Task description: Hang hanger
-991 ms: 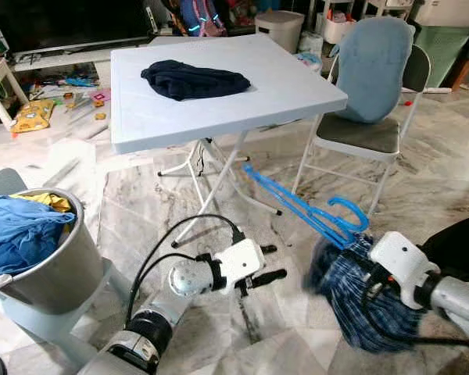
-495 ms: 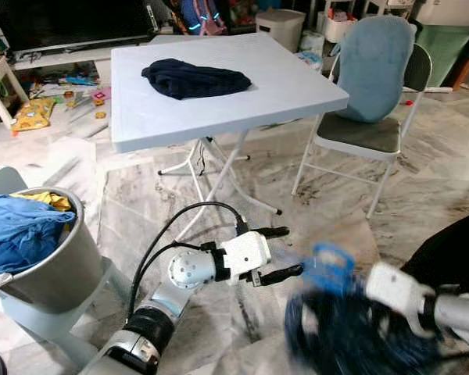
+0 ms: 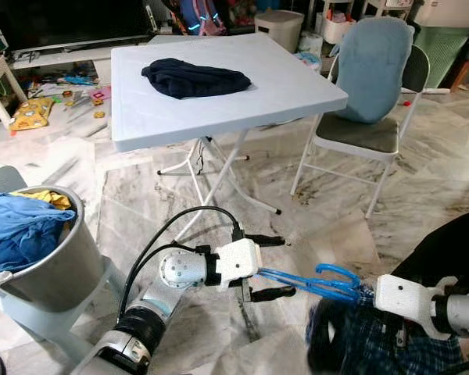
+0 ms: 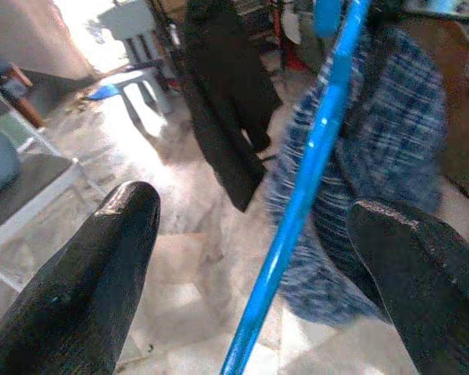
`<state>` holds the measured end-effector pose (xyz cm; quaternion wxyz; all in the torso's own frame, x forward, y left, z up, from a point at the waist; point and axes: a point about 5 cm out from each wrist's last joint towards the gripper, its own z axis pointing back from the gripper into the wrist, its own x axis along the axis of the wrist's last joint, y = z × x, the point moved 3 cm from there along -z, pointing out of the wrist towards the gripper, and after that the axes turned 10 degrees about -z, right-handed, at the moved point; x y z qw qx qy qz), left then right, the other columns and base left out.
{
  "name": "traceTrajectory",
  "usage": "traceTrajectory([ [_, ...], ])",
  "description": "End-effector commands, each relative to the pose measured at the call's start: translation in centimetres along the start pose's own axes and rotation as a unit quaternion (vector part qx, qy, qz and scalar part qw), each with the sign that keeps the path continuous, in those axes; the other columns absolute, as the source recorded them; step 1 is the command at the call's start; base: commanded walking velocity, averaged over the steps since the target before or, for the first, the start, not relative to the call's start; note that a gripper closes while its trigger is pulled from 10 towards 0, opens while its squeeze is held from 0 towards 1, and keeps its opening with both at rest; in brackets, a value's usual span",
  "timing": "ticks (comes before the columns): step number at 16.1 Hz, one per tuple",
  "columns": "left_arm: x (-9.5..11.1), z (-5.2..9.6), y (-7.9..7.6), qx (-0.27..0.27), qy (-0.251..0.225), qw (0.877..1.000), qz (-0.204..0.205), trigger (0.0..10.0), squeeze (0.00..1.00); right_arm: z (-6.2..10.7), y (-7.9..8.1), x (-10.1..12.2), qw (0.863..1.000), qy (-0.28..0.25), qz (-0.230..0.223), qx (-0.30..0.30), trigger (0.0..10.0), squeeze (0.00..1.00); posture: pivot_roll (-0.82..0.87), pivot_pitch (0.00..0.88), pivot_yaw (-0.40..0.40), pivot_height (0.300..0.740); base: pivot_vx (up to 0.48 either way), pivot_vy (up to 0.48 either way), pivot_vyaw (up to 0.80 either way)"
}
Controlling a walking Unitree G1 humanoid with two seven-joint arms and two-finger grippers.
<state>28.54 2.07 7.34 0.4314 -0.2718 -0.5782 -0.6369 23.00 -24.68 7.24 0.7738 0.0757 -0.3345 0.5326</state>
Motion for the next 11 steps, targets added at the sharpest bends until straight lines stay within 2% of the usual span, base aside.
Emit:
traceTrajectory([
  [1,-0.3,0.2,-0.2,-0.022,0.010,1.000,-0.008,10.0,1.00,0.8,-0.8,0.0,1.000,0.007,0.023,-0.005,10.0,0.00,-0.02,0.000,-0.010,0.740,0.000,0.000,0.00],
  [3,-0.5,0.5,0.1,-0.026,0.019,0.999,-0.015,10.0,1.00,0.9,-0.9,0.2,0.999,0.003,0.033,-0.004,10.0,0.00,-0.02,0.000,-0.009,0.740,0.000,0.000,0.00],
  [5,-1.2,1.3,0.2,-0.051,0.045,0.997,-0.028,10.0,0.00,1.5,-0.5,0.9,0.999,-0.010,0.040,0.022,10.0,0.00,-0.02,0.000,-0.004,0.740,0.000,0.000,0.00],
  [6,-1.4,1.5,0.3,-0.052,0.049,0.997,-0.019,8.2,0.00,1.9,-0.2,0.9,0.998,-0.007,0.043,0.038,10.0,0.00,-0.02,0.000,-0.002,0.740,0.000,0.000,0.00],
  [7,-1.5,1.5,0.3,-0.053,0.049,0.997,-0.017,5.9,0.00,2.0,-0.2,0.9,0.998,-0.007,0.043,0.041,10.0,0.00,-0.02,0.000,-0.001,0.740,0.000,0.000,0.00],
  [8,-1.5,1.5,0.2,-0.056,0.049,0.997,-0.014,0.0,0.00,2.2,-0.2,1.4,0.998,-0.013,0.045,0.044,10.0,0.00,-0.02,0.000,0.000,0.740,0.000,0.000,0.00],
  [11,-1.4,0.9,-0.2,-0.064,0.041,0.997,-0.012,0.0,0.00,2.4,-0.5,2.8,0.997,-0.035,0.052,0.042,10.0,0.00,-0.02,0.000,0.001,0.740,0.000,0.000,0.00],
])
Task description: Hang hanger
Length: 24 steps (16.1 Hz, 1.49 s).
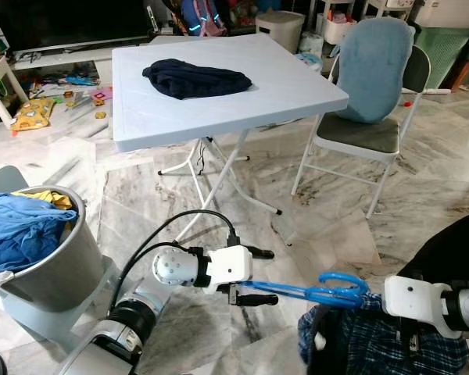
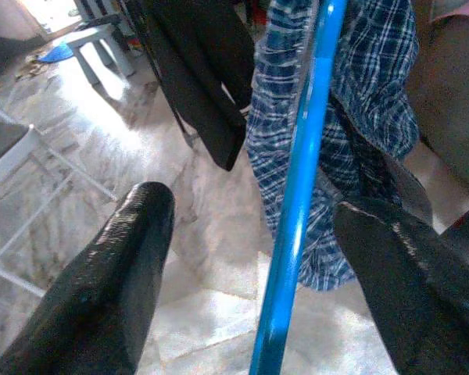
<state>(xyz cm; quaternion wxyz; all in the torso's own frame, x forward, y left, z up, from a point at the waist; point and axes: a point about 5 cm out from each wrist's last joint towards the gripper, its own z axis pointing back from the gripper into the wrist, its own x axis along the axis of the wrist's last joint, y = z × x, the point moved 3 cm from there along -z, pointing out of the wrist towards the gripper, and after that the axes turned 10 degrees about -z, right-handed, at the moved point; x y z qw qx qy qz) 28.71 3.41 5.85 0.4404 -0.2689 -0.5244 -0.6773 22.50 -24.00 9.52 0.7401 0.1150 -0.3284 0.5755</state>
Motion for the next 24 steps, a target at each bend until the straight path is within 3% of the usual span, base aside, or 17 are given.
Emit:
traceTrajectory([
  [1,0.4,-0.2,0.3,-0.012,-0.002,1.000,-0.014,0.0,0.00,0.8,-0.8,1.1,1.000,-0.011,0.018,-0.010,10.0,0.00,-0.03,0.000,0.003,0.740,0.000,0.000,0.00],
  [4,0.7,-0.9,0.5,-0.013,-0.006,1.000,-0.018,0.8,0.00,0.9,-1.2,1.6,0.999,-0.013,0.033,-0.024,10.0,0.00,-0.03,0.000,0.006,0.740,0.000,0.000,0.00],
  [5,0.7,-1.1,0.5,-0.011,-0.008,1.000,-0.017,0.1,0.00,1.0,-1.4,1.6,0.999,-0.009,0.036,-0.027,10.0,0.00,-0.03,0.000,0.008,0.740,0.000,0.000,0.00],
  [6,0.8,-1.3,0.3,-0.013,-0.010,1.000,-0.017,0.0,0.00,1.1,-1.4,1.7,0.999,-0.010,0.034,-0.027,10.0,0.00,-0.03,0.000,0.009,0.740,0.000,0.000,0.00],
  [12,0.8,-1.7,-0.3,-0.030,-0.015,0.999,-0.017,0.0,0.00,1.1,-2.0,1.7,0.999,-0.005,0.039,-0.035,10.0,0.00,-0.03,0.000,0.006,0.740,0.000,0.000,0.00],
  [24,0.6,-2.0,-0.9,-0.036,-0.011,0.999,-0.018,0.0,0.00,1.2,-1.4,1.6,0.999,0.001,0.037,-0.018,10.0,0.00,-0.04,0.000,0.001,0.740,0.000,0.000,0.00],
])
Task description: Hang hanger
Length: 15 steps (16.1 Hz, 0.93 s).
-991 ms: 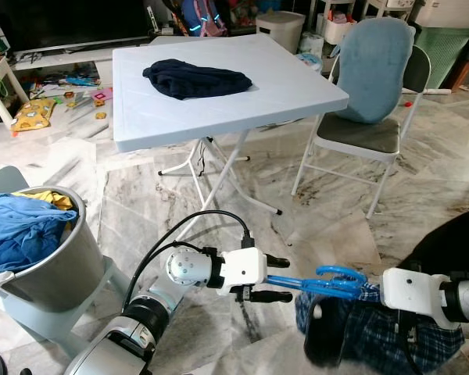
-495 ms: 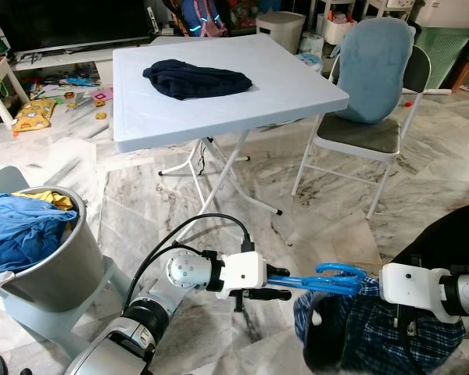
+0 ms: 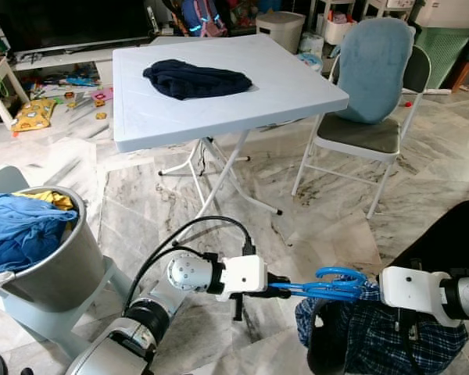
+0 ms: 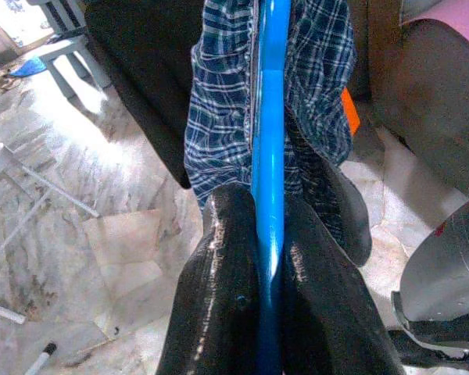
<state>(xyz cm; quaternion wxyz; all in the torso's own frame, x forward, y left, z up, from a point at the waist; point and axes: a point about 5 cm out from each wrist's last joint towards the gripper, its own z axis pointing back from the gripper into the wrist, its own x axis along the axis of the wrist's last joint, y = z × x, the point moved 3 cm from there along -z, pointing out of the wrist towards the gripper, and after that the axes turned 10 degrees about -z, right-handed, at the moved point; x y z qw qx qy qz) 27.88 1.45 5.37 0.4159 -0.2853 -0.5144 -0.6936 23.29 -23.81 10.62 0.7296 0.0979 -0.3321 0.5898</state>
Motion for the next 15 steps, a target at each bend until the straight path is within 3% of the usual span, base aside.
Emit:
traceTrajectory([
  [1,0.0,-0.1,-0.2,-0.007,0.003,1.000,-0.004,0.0,0.00,0.7,-0.5,0.7,1.000,-0.005,0.015,-0.009,10.0,0.00,-0.04,0.000,0.000,0.740,0.000,0.000,0.00],
  [6,0.1,-0.4,-0.2,-0.002,-0.001,1.000,0.000,0.0,0.00,0.4,-0.6,0.7,1.000,-0.011,0.011,-0.010,10.0,0.00,-0.03,0.000,-0.002,0.740,0.000,0.000,0.00],
  [7,0.0,-0.4,-0.1,0.000,-0.001,1.000,0.002,0.0,0.00,0.3,-0.5,0.7,1.000,-0.009,0.008,-0.006,10.0,0.27,-0.03,0.000,-0.004,0.740,0.000,0.000,0.00],
  [8,0.0,-0.3,-0.1,0.005,-0.002,1.000,0.008,0.0,0.00,0.3,-0.3,0.5,1.000,-0.007,0.000,0.001,10.0,1.00,-0.03,0.000,-0.004,0.740,0.000,0.000,0.00],
  [15,-0.6,0.4,0.3,0.052,0.004,0.998,0.035,0.0,0.00,-0.2,-2.6,0.7,0.997,-0.023,-0.021,-0.067,10.0,1.00,-0.01,0.000,-0.014,0.740,0.000,0.000,0.00],
])
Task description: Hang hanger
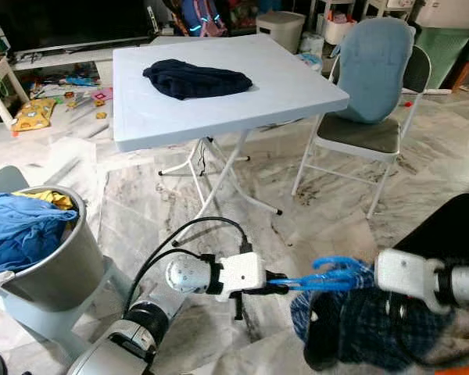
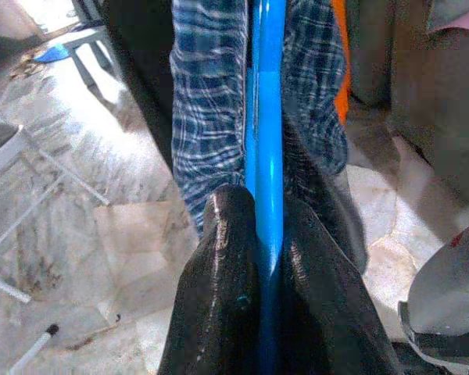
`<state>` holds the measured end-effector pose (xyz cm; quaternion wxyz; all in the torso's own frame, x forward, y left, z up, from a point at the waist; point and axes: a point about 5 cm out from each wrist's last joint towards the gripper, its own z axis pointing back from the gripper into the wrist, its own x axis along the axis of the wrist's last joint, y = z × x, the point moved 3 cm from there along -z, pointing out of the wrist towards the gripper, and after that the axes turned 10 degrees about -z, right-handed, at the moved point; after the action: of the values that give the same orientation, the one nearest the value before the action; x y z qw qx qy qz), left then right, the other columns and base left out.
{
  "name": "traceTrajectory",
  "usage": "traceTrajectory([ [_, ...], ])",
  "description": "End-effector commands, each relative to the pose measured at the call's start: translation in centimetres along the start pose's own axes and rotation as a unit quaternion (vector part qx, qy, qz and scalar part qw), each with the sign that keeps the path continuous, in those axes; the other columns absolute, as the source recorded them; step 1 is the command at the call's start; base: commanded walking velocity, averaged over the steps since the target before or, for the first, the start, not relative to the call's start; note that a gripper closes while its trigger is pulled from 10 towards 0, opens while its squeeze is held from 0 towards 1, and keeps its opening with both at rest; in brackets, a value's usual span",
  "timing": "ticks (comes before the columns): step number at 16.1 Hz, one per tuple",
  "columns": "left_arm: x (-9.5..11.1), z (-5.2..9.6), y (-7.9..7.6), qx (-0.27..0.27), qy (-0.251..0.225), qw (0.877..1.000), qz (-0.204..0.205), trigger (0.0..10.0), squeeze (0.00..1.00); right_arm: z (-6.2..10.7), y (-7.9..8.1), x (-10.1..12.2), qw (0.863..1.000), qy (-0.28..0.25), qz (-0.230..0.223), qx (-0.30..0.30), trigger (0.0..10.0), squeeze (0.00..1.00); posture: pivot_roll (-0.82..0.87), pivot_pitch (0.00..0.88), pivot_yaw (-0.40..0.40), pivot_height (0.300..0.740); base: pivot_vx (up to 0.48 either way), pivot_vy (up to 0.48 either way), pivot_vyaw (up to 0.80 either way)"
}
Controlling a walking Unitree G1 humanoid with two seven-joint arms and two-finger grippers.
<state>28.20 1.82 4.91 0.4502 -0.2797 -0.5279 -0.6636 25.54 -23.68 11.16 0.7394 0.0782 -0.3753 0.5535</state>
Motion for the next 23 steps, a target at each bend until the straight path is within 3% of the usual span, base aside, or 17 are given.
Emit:
traceTrajectory([
  [1,0.0,0.2,0.3,0.018,-0.003,1.000,0.007,0.0,0.00,0.2,-0.6,0.2,1.000,-0.005,-0.004,-0.017,10.0,1.00,-0.01,0.000,-0.015,0.740,0.000,0.000,0.00],
  [7,-0.6,0.3,0.1,0.044,0.011,0.999,0.016,0.0,0.00,0.8,-2.5,0.5,0.998,-0.004,0.012,-0.058,10.0,1.00,-0.01,0.000,-0.016,0.740,0.000,0.000,0.00],
  [11,-0.8,0.1,0.7,0.072,0.025,0.997,0.023,0.0,0.00,1.2,-5.0,0.5,0.988,-0.008,0.024,-0.151,10.0,1.00,-0.01,0.000,-0.016,0.740,0.000,0.000,0.00],
  [14,-1.2,0.2,1.0,0.090,0.037,0.995,0.036,0.0,0.00,1.2,-5.3,0.6,0.987,-0.011,0.022,-0.160,10.0,1.00,-0.01,0.000,-0.014,0.740,0.000,0.000,0.00],
  [18,-1.4,0.4,2.7,0.149,0.045,0.985,0.072,0.0,0.00,1.1,-5.8,1.0,0.983,-0.022,0.009,-0.182,10.0,1.00,-0.01,0.000,-0.008,0.740,0.000,0.000,0.00],
  [23,-1.2,0.2,3.2,0.167,0.046,0.982,0.075,0.0,0.00,0.9,-6.6,1.5,0.973,-0.041,-0.009,-0.226,10.0,1.00,-0.01,0.000,-0.003,0.740,0.000,0.000,0.00],
])
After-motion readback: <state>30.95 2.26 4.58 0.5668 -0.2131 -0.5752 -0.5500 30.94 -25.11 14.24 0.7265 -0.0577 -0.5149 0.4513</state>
